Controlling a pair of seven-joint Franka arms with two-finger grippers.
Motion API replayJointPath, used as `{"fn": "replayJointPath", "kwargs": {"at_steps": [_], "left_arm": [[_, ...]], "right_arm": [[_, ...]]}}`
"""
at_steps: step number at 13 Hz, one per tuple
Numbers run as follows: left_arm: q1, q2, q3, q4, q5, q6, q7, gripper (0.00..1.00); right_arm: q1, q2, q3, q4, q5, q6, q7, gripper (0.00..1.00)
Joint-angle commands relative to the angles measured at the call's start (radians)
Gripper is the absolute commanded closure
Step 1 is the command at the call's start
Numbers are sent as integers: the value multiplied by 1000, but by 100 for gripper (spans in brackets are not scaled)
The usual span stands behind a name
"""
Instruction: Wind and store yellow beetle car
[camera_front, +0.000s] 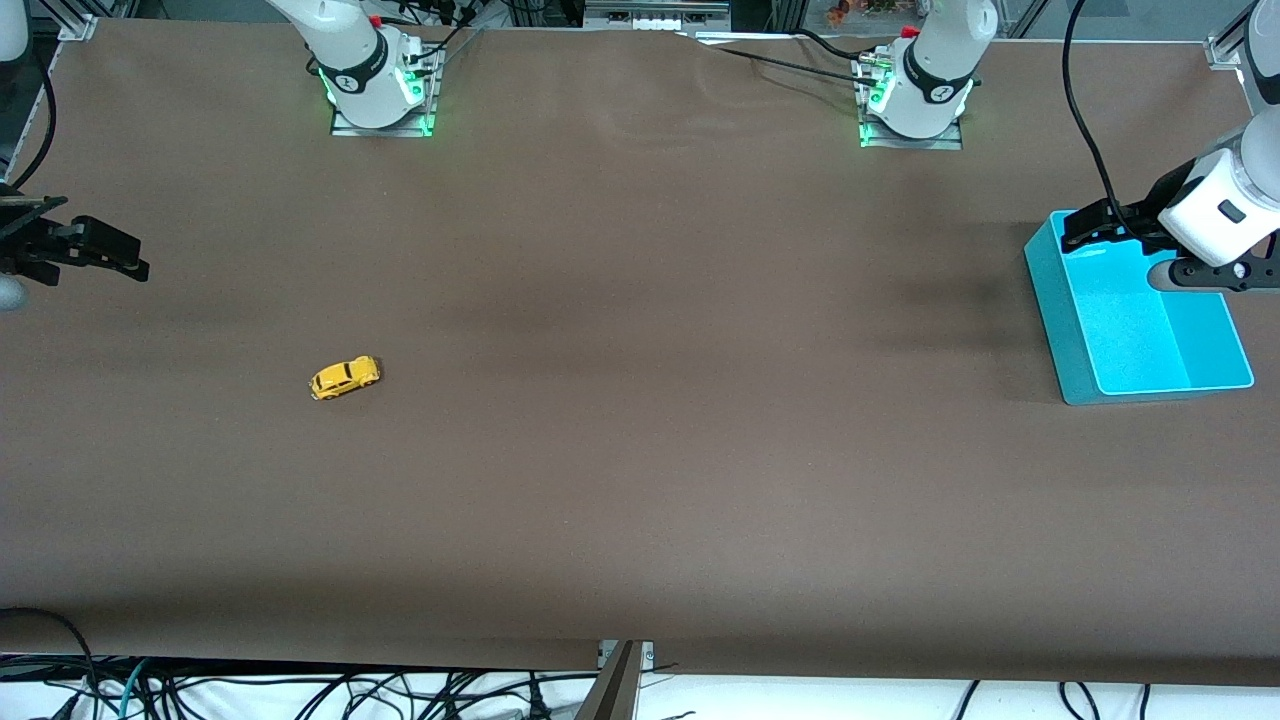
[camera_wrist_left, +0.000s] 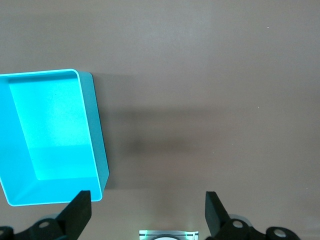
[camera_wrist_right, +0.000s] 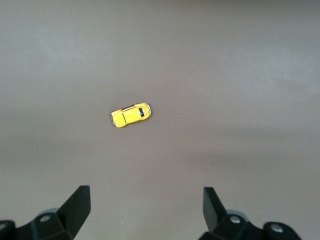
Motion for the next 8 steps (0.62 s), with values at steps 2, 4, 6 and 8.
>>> {"fn": "replayJointPath", "kwargs": {"at_steps": [2, 4, 6, 8], "left_arm": [[1, 4, -5, 15, 23, -20, -9, 0], [4, 4, -5, 15, 23, -20, -8, 0], [4, 4, -5, 15, 23, -20, -8, 0], [4, 4, -5, 13, 23, -20, -8, 0]], "right_arm": [[-16, -8, 16, -5, -14, 0, -1, 1], [-20, -7, 16, -4, -12, 0, -4, 1], [-19, -7, 16, -4, -12, 0, -3, 1], [-16, -8, 16, -4, -9, 0, 5, 1]]}}
